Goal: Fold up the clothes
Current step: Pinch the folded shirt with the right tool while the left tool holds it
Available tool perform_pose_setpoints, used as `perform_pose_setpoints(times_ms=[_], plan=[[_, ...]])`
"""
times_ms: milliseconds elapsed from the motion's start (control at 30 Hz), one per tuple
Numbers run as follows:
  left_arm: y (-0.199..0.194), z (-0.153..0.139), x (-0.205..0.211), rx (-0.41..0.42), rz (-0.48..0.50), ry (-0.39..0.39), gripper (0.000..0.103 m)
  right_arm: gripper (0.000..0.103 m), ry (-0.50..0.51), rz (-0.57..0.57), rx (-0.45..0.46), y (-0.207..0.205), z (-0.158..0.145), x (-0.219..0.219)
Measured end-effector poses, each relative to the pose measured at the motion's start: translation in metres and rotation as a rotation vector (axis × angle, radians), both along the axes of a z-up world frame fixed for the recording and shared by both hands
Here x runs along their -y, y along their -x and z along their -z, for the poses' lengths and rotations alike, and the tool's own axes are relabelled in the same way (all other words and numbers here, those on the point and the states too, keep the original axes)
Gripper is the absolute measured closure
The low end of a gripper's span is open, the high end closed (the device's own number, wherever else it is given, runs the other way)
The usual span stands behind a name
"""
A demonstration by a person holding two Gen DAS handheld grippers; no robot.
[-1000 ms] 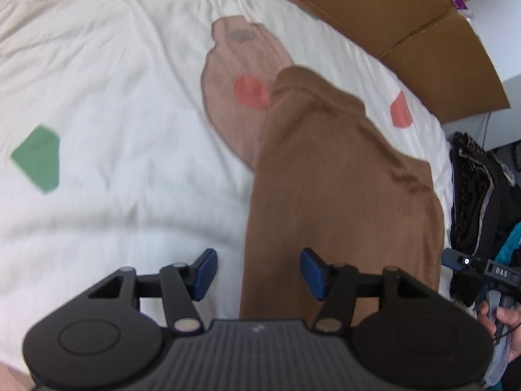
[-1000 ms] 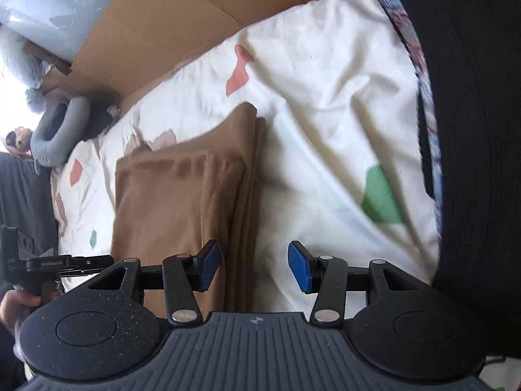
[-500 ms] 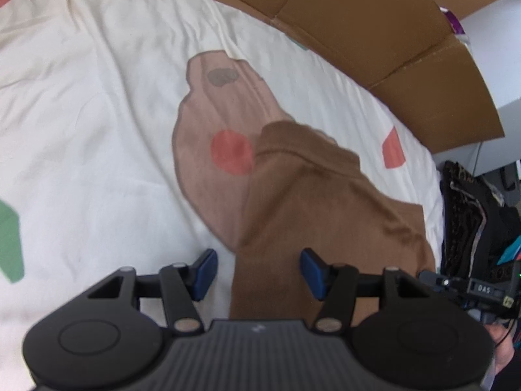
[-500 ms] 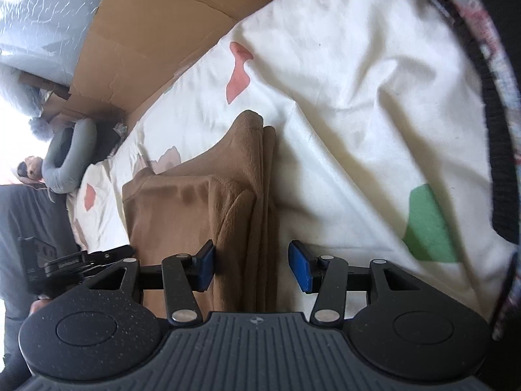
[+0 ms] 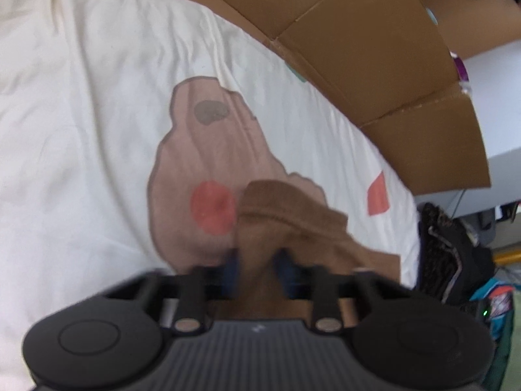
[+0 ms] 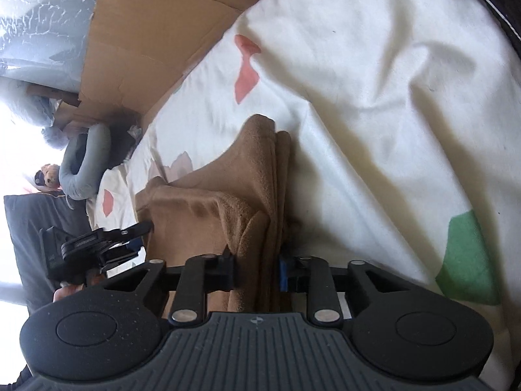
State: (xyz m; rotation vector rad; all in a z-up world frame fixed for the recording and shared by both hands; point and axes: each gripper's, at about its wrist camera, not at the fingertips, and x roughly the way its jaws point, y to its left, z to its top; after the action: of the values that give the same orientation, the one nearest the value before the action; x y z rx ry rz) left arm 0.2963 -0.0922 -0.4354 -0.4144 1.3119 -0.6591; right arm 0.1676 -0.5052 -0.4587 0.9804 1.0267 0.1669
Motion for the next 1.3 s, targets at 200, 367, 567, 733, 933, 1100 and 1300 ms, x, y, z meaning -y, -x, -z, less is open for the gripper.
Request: perform_pose_setpoints(times_ms=[200, 367, 567, 733, 933, 1100, 1300], plan=[[0.003, -0.007, -0.003, 0.04, 0.026, 0.01, 0.083, 0.071, -0.01, 0.016, 0.027, 0.005, -0.007, 0.005], [0.005, 0.002, -0.008, 0.01, 0.049, 0.008, 0.051, 0.049, -0.031, 0.016, 0.005, 0.009, -0.002, 0.009], [0.007, 0.01, 0.0, 0.027, 0.09, 0.048, 0.051, 0.046, -0.042, -0.02, 0.009, 0.005, 0.006, -0.002], [-0.003, 0.017, 0.011, -0.005, 0.109, 0.108, 0.062, 0.047, -0.061, -0.029, 0.023, -0.005, 0.01, -0.007], [-0.006, 0.025, 0.016, -0.036, 0.115, 0.162, 0.067, 0.051, -0.088, -0.02, 0.033, -0.013, 0.015, -0.007], [-0.007, 0.024, 0.019, -0.032, 0.12, 0.121, 0.089, 0.071, -0.077, -0.026, 0.024, -0.017, 0.017, -0.01], [-0.001, 0.012, 0.025, 0.017, 0.129, 0.078, 0.095, 0.084, -0.01, -0.032, 0.035, -0.018, 0.008, -0.017]])
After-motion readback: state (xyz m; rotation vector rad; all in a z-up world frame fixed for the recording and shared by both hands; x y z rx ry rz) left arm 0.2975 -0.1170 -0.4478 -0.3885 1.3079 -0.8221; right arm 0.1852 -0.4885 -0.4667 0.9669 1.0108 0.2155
